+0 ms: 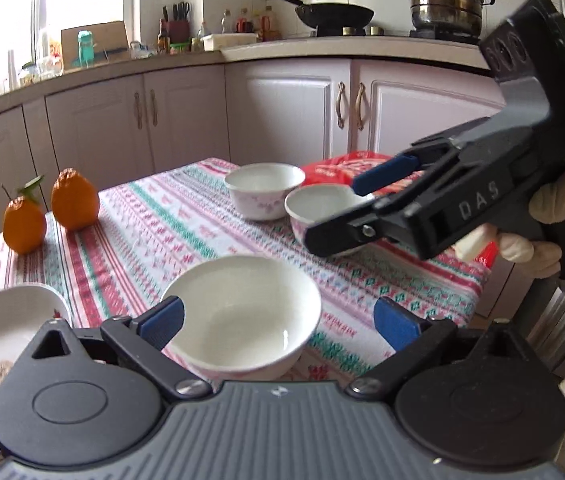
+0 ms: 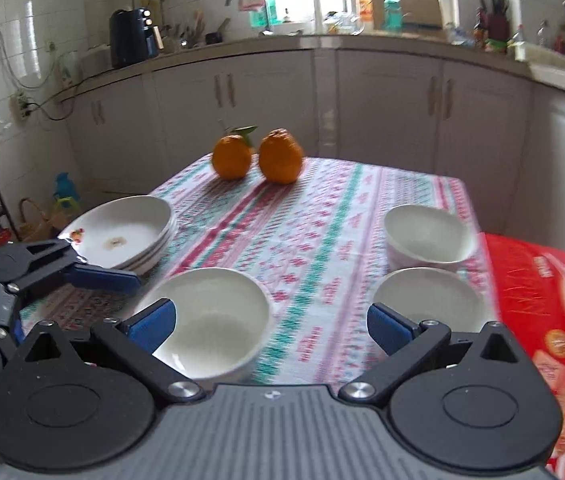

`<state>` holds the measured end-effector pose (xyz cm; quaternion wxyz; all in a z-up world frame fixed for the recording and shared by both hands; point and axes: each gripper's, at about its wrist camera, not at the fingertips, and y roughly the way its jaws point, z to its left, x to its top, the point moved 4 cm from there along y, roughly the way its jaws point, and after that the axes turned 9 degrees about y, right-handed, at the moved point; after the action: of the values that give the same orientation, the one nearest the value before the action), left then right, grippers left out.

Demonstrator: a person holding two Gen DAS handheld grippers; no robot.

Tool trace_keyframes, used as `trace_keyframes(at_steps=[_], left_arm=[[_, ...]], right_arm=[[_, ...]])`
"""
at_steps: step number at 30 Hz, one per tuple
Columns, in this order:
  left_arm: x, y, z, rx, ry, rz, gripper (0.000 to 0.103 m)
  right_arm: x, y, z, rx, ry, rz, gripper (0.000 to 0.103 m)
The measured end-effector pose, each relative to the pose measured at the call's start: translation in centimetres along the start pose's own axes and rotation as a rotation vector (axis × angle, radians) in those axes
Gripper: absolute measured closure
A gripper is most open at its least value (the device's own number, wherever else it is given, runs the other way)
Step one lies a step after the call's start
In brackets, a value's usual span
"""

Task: Organize plates and bowls
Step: 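Set the bowl on the tablecloth and open the right gripper while the left gripper approaches another white bowl, then close the left gripper on the rim of the other white bowl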

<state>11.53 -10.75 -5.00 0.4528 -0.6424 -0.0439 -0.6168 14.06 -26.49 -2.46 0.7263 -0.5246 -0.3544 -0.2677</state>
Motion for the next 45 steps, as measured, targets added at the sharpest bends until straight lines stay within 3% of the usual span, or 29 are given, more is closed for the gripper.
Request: trace_keyframes(at_steps=[11, 16, 26, 32, 37, 45], left_arm=[[2.6, 1.9, -2.4, -0.023, 0.038, -0.009, 0.002], [3.6, 2.7, -2.4, -0.048, 0.059, 0.009, 0.002], [7.2, 6.5, -1.4, -0.095, 0.086, 0.068, 0.002], [8.8, 10.6, -1.2, -0.169, 0.081, 0.113, 0.003], [9.3, 14.2, -0.2, -0.222, 0.019, 0.175, 0.009], [9.3, 18.5, 0.8, -0.257, -0.036, 0.252, 0.032]], right_arm=[[-0.8, -3.0, -4.1, -0.15, -0.006, -0.036, 0.0], [-1.9, -2.6, -6.5, -0.244, -0.007, -0.025, 0.0], [-4.3, -0.3, -8.5, -0.31, -0.033, 0.013, 0.0], [-4.2, 1.0, -9.3, -0.265, -0.014, 0.001, 0.0], [-4.0, 2.0, -10.1, -0.239, -0.015, 0.008, 0.001], [-3.9, 2.8, -10.2, -0.209, -0.05, 0.021, 0.011]])
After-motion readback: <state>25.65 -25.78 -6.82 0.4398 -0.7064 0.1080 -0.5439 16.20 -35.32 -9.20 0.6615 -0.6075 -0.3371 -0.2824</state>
